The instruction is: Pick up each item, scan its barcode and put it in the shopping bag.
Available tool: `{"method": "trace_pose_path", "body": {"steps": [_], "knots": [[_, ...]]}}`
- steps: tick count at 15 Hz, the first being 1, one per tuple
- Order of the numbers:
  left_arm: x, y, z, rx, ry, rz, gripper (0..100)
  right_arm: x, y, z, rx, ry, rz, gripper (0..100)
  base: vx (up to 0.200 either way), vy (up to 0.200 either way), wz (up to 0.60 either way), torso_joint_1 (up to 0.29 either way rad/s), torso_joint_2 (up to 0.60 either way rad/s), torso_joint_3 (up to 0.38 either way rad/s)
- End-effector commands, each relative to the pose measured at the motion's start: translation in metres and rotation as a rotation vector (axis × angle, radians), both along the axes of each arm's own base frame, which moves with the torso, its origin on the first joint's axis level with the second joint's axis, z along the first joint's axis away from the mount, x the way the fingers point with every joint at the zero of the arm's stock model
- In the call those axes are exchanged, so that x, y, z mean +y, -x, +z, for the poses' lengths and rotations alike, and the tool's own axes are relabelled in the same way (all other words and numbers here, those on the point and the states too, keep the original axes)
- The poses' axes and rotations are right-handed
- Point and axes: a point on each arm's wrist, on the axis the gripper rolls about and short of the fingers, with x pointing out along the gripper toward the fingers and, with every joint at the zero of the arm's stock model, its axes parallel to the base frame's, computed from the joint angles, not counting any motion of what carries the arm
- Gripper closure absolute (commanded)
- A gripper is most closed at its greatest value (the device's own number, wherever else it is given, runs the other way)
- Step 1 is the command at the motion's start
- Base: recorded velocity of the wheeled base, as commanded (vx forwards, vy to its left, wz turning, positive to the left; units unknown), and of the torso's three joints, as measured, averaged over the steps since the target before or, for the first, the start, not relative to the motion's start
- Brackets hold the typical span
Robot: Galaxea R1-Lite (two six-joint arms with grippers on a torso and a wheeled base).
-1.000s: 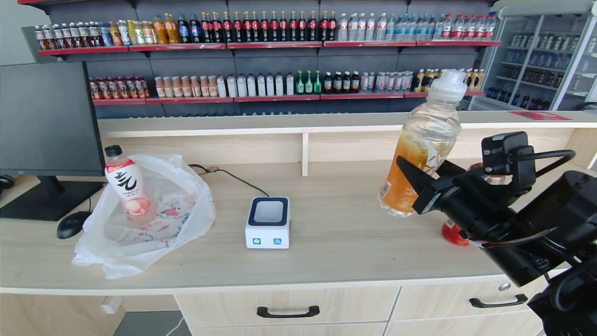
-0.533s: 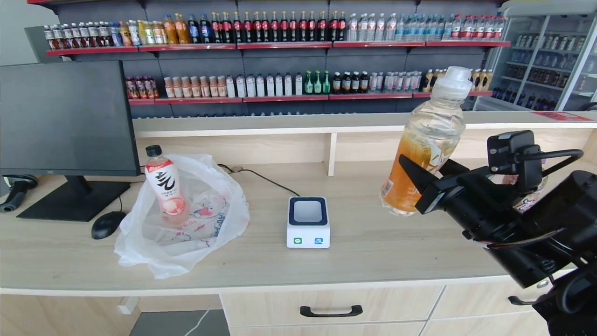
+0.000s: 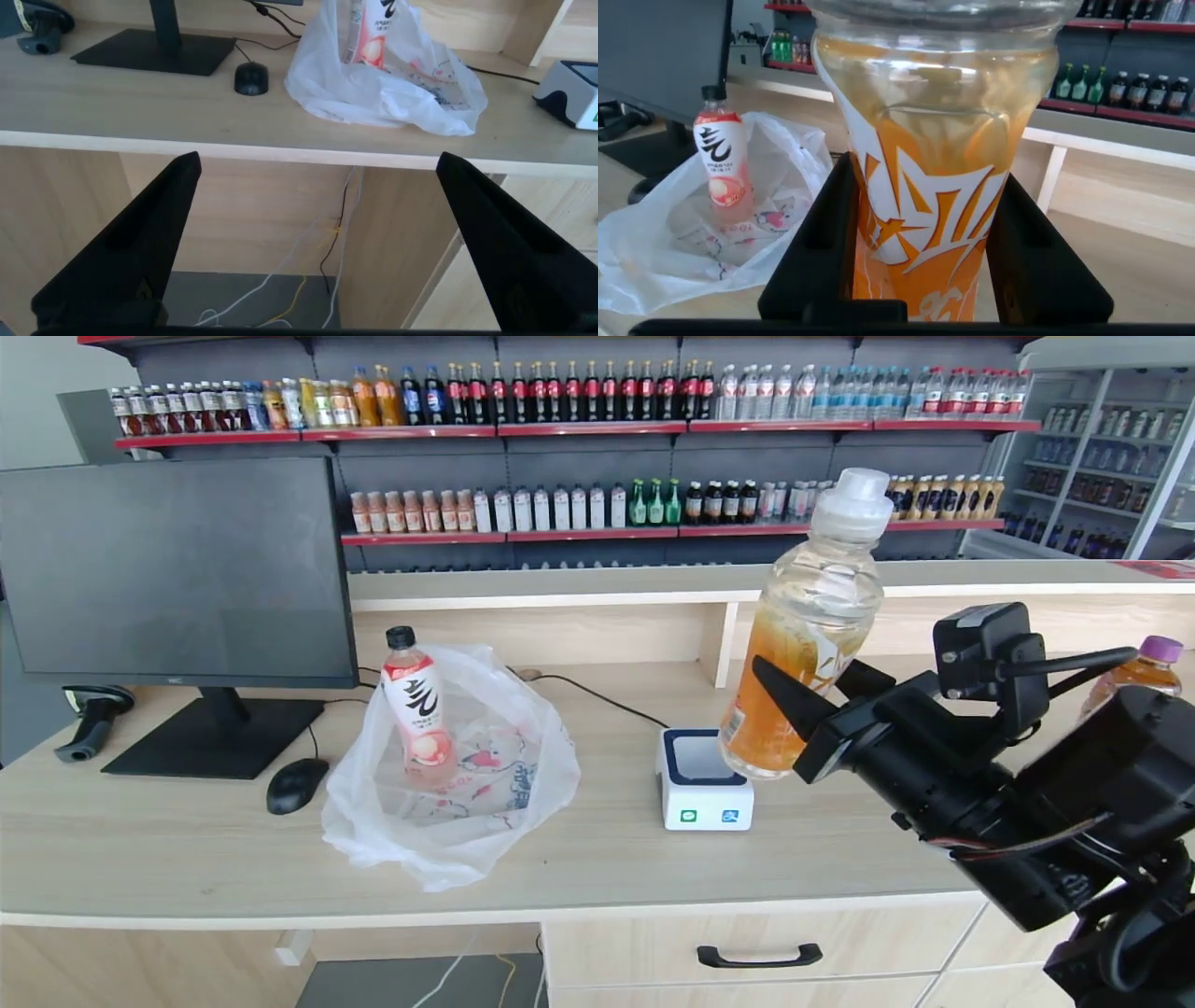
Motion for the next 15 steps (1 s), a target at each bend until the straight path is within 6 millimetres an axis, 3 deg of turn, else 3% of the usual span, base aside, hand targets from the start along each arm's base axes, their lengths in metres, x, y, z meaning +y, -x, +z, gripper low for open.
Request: {"method": "trace_pose_path", "body": {"steps": [1, 3, 9, 15], "knots": [[0.0, 0.0, 0.0, -0.002, 0.0, 0.0, 0, 0.003, -0.005, -0.006, -0.002, 0.04, 0.016, 100, 0.0, 0.0, 0.0, 0.0, 0.0, 0.0], [0.0, 0.0, 0.0, -0.002, 0.0, 0.0, 0, 0.007, -0.011, -0.01, -0.041, 0.126, 0.014, 100, 0.0, 0.0, 0.0, 0.0, 0.0, 0.0], [0.0, 0.0, 0.001, -0.006, 0.0, 0.002, 0, 0.03, -0.047, 0.007, -0.288, 0.331, -0.101, 100, 0.0, 0.0, 0.0, 0.0, 0.0, 0.0], [0.0, 0.0, 0.001, -0.009, -0.003, 0.0, 0, 0.02, -0.06, -0.019, -0.299, 0.493, -0.07, 100, 0.0, 0.0, 0.0, 0.0, 0.0, 0.0]]}}
